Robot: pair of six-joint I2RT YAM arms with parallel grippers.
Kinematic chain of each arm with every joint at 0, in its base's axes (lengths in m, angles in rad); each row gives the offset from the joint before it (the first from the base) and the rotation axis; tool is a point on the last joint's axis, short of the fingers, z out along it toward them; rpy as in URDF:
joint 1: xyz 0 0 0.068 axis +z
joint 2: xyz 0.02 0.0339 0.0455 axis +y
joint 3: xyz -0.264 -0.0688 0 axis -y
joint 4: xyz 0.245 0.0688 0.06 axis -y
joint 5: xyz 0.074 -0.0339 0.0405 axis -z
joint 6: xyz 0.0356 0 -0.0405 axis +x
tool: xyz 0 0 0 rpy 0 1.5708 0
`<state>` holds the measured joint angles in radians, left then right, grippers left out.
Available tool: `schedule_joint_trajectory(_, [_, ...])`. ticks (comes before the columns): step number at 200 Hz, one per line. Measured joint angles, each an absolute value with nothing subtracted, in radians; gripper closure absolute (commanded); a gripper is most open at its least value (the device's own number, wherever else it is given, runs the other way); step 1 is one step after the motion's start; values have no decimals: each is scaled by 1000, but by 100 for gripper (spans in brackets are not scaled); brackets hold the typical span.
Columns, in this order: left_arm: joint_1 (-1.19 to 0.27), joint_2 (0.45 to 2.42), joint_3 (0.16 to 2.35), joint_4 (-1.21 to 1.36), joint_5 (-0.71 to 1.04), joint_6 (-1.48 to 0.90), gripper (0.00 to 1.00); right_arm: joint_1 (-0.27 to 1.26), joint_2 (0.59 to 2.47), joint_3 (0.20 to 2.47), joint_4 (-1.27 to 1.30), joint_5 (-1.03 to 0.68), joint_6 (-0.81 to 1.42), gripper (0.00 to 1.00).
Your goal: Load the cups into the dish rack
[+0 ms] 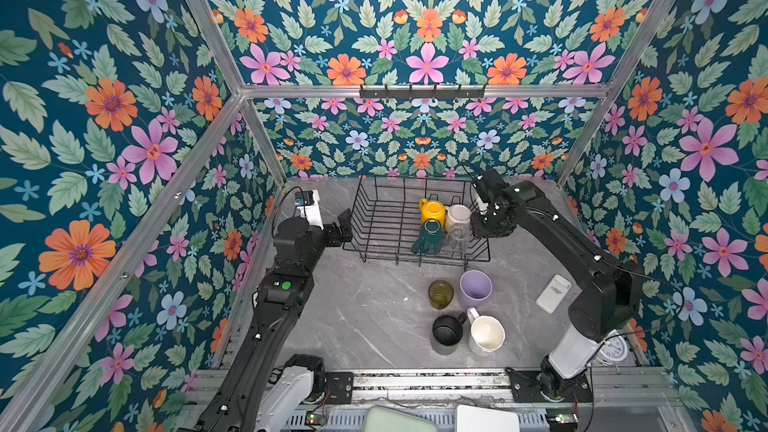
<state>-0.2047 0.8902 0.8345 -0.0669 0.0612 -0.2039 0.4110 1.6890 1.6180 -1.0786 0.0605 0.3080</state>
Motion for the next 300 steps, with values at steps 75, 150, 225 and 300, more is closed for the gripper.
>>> schedule_joint_trajectory(75, [-203, 902, 834, -66, 61, -205, 0, 362, 1639, 1428, -929, -16, 338, 53])
schedule_joint_trajectory(150, [-203, 907, 834, -66, 58, -205, 0, 308, 1696, 1364, -849, -10, 328, 66])
schedule_joint_trajectory(225, [-201, 914, 833, -66, 58, -208, 0, 285, 1738, 1375, -812, -31, 274, 84])
schedule_joint_trajectory(300, [-198, 921, 833, -67, 58, -208, 0, 250, 1781, 1420, -813, -38, 232, 84])
